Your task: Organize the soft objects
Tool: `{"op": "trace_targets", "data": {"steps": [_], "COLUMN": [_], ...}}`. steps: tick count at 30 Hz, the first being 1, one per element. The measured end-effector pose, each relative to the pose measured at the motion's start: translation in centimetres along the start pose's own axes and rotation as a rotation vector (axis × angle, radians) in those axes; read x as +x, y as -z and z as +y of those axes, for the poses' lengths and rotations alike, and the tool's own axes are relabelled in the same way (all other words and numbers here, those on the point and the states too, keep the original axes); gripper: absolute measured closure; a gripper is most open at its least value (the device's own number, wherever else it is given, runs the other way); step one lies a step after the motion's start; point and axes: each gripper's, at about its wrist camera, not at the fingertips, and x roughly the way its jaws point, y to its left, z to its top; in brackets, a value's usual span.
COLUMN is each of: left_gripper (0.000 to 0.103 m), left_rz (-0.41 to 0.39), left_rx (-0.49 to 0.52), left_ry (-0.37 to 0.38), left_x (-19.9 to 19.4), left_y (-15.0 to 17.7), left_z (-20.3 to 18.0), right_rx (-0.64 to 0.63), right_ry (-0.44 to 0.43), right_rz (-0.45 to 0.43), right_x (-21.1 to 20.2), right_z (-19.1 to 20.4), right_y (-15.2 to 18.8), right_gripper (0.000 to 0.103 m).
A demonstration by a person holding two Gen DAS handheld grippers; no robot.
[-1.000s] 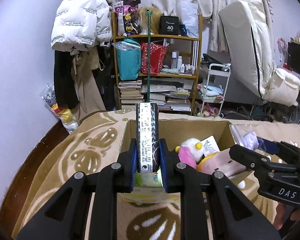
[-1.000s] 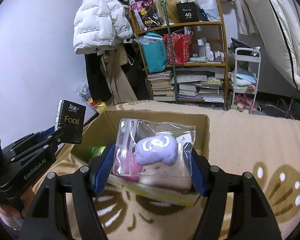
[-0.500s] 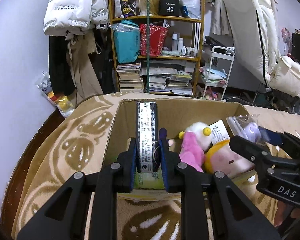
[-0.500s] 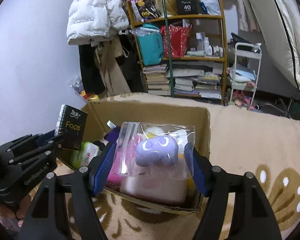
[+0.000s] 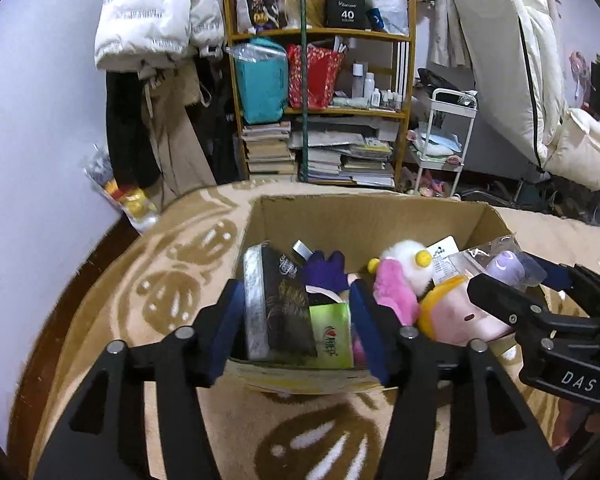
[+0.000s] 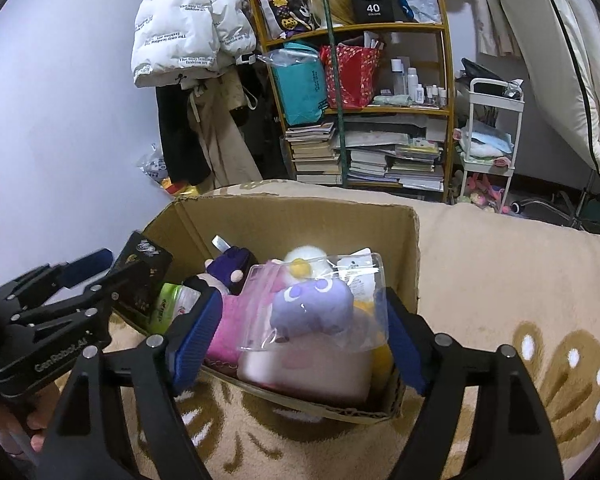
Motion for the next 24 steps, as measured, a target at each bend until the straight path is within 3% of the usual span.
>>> {"op": "trace_targets", "data": {"steps": [9,12,18,24], "left_gripper": [0.017,0.015,0.005,0.003], "left_rz": [-0.061,-0.079,-0.126,-0.161], "left_rx": [0.037,0.048,0.046,0.045], "left_ry": [-0.072,-0.106,-0.134,-0.147], "left_x": [-2.7,-3.8,-6.3,-8.5], "left_y": [0.2,0.5,1.0,1.5], "left_z": [-0.1,-0.1,0.1,0.2], "right_rx": [0.011,0.016,0.018,-0.015], "right_ry": [-0.004,-0.001,0.000,0.033], "right_rz": [-0.024,-0.052,-0.096,-0.119], "right_x": [-0.9,-1.7,-4.1,-6.6], "right_z": [-0.1,-0.1,-0.1,0.4], "right_y": [0.2,0.2,0.0,0.6], "right_gripper": [0.010,0.002,0.000,0.000]}}
